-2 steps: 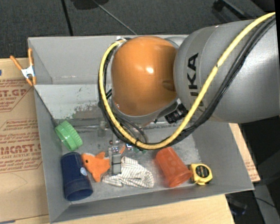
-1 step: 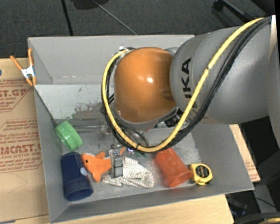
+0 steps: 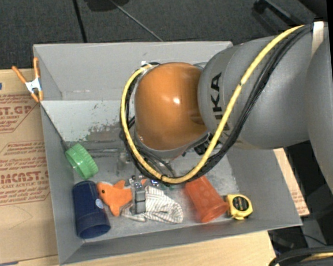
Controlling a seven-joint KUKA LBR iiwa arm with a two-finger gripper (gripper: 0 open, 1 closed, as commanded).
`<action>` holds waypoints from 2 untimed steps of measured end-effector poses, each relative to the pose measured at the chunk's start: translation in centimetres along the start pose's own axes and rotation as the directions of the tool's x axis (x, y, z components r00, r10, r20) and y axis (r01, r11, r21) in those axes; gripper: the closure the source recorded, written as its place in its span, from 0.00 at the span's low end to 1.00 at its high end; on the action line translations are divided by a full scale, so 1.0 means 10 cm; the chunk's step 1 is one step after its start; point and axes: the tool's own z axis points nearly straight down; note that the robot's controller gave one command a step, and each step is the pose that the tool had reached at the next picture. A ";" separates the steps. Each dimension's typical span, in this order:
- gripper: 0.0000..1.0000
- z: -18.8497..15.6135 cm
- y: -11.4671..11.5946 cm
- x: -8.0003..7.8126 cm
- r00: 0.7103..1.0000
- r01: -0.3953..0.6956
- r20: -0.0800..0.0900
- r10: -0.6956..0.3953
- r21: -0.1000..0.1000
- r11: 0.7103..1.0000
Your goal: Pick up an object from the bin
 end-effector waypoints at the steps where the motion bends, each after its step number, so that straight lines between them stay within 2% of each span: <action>1: 0.00 0.16 0.08 -0.19 1.000 0.020 -0.017 -0.020 0.005 1.000; 2: 0.00 0.53 -0.14 -0.22 1.000 0.024 0.001 -0.024 -0.001 1.000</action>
Offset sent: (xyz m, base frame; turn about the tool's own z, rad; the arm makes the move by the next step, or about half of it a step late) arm 0.0191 -0.0508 -0.1435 -0.0237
